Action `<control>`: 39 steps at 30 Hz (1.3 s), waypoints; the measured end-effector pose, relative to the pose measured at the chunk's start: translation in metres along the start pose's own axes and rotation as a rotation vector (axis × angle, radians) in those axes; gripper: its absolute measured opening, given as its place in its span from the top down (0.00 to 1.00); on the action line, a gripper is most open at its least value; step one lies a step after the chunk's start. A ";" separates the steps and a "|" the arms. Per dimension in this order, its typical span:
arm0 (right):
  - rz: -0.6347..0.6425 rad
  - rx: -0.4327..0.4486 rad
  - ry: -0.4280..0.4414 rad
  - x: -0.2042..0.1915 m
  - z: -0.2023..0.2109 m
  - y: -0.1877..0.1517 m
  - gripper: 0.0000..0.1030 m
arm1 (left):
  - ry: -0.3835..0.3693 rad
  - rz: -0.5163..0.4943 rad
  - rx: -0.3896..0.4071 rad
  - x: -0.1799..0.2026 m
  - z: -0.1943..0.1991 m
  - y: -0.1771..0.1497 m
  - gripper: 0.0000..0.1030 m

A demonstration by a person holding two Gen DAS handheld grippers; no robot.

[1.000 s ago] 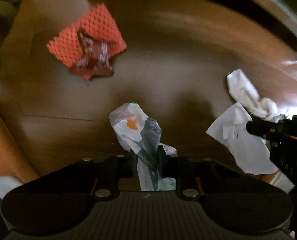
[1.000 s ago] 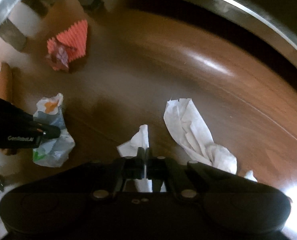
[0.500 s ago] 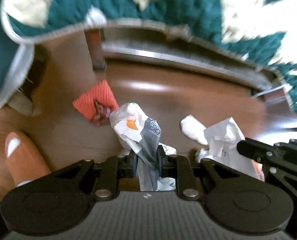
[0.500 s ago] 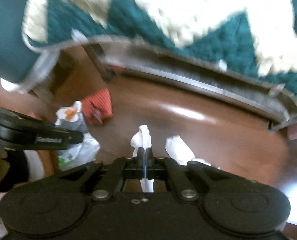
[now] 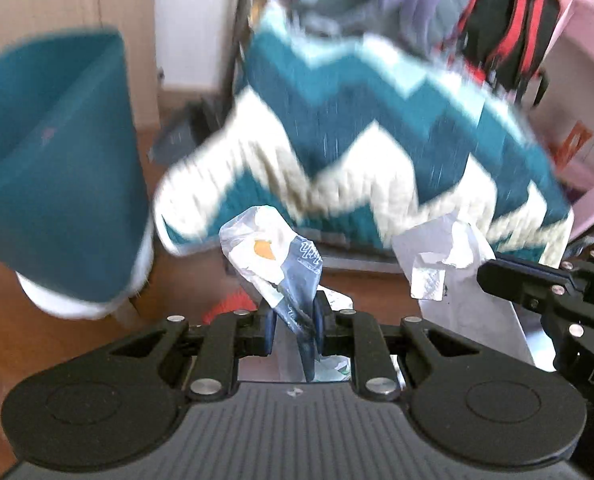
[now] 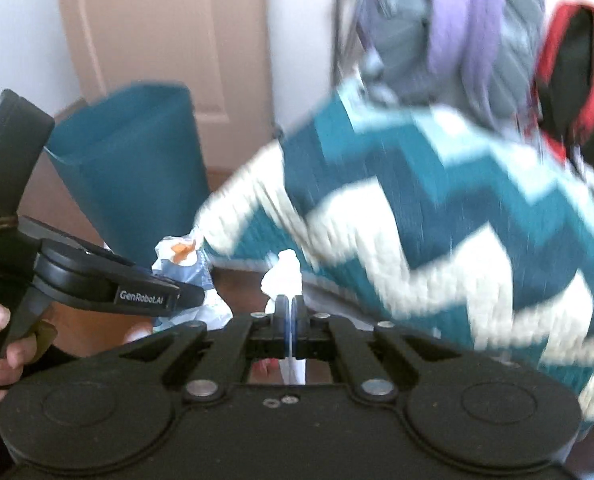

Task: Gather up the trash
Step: 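Carry the clear bag and tissue with both tools over the wastebasket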

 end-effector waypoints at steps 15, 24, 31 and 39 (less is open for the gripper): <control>0.242 0.209 0.081 -0.120 -0.002 0.164 1.00 | 0.086 0.054 0.303 -0.116 0.121 0.096 0.82; 0.212 0.239 0.151 -0.163 -0.059 0.225 1.00 | 0.185 0.114 0.312 -0.198 0.116 0.125 0.82; 0.166 0.195 0.186 -0.183 -0.114 0.237 1.00 | 0.231 0.135 0.254 -0.242 0.071 0.131 0.82; 0.094 0.096 0.188 -0.170 -0.179 0.212 1.00 | 0.234 0.136 0.160 -0.257 0.007 0.120 0.82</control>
Point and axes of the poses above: each gripper's, at about its wrist camera, not at the fingertips, and z roughly against the way its jaws point, x to its right, y to its top, the point moved 7 cm from there along -z, roughly the way its jaws point, and after that the axes turned 14 degrees about y, right-handed, at the moved point
